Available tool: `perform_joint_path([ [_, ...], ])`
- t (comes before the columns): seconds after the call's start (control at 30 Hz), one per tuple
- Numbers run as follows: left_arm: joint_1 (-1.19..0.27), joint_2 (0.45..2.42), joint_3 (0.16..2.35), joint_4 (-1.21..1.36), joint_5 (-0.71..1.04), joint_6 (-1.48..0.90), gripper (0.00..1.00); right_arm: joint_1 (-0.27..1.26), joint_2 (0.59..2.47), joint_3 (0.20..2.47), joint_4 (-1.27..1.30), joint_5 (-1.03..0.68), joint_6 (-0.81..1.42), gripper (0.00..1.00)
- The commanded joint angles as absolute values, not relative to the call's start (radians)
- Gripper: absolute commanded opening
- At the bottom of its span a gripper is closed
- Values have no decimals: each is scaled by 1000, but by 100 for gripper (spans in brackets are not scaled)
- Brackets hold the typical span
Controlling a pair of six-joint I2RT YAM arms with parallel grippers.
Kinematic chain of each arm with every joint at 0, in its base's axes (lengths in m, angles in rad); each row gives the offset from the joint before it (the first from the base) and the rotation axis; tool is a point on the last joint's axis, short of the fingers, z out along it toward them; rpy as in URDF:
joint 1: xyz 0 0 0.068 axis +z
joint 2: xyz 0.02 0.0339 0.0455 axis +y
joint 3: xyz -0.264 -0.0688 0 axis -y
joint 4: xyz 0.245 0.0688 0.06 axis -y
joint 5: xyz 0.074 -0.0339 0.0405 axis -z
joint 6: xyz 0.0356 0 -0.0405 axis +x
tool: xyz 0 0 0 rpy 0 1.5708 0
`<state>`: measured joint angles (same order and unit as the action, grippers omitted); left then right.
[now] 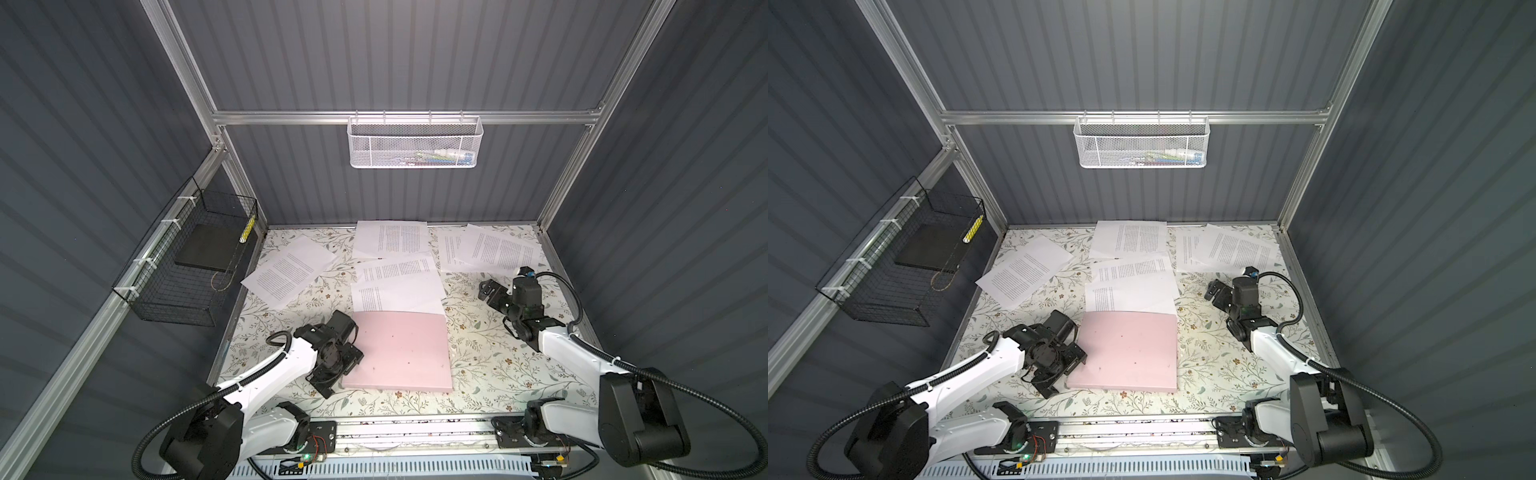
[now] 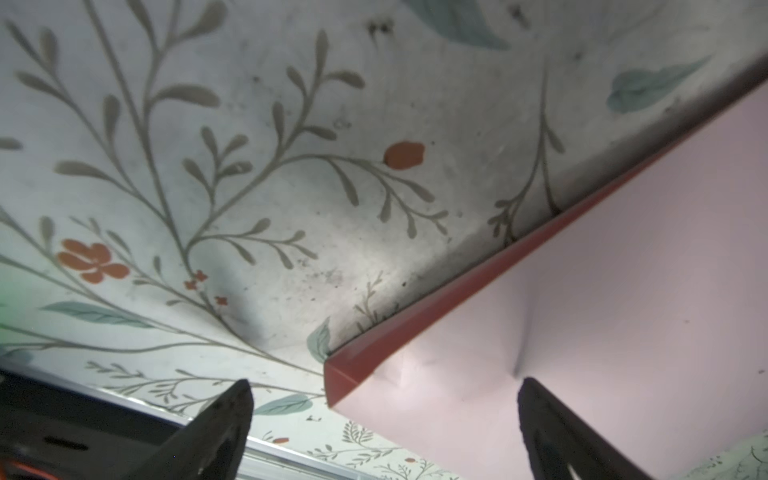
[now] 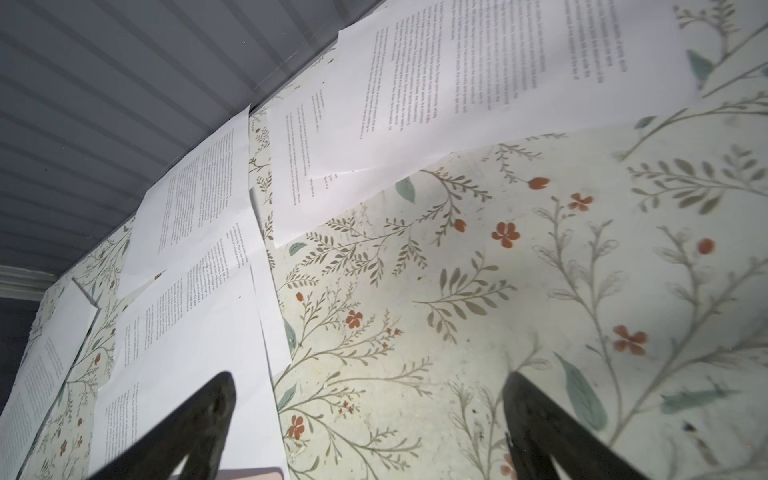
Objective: Put the files into the folder
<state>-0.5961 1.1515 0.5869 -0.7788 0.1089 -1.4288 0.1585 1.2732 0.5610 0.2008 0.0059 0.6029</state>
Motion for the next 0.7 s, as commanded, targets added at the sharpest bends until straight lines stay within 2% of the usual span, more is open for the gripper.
perform_joint_path([
  [0.0, -616, 1119, 514, -669, 138, -1553, 100, 188, 1322, 601, 176, -55, 575, 99],
  [0.2, -676, 1097, 466, -553, 100, -1646, 100, 219, 1382, 636, 184, -113, 569, 99],
  [0.43, -709, 1176, 467, -362, 33, -1647, 100, 235, 1459, 682, 181, -164, 572, 99],
  [0.67, -706, 1382, 666, -339, -65, -1480, 100, 217, 1494, 730, 103, -251, 564, 99],
])
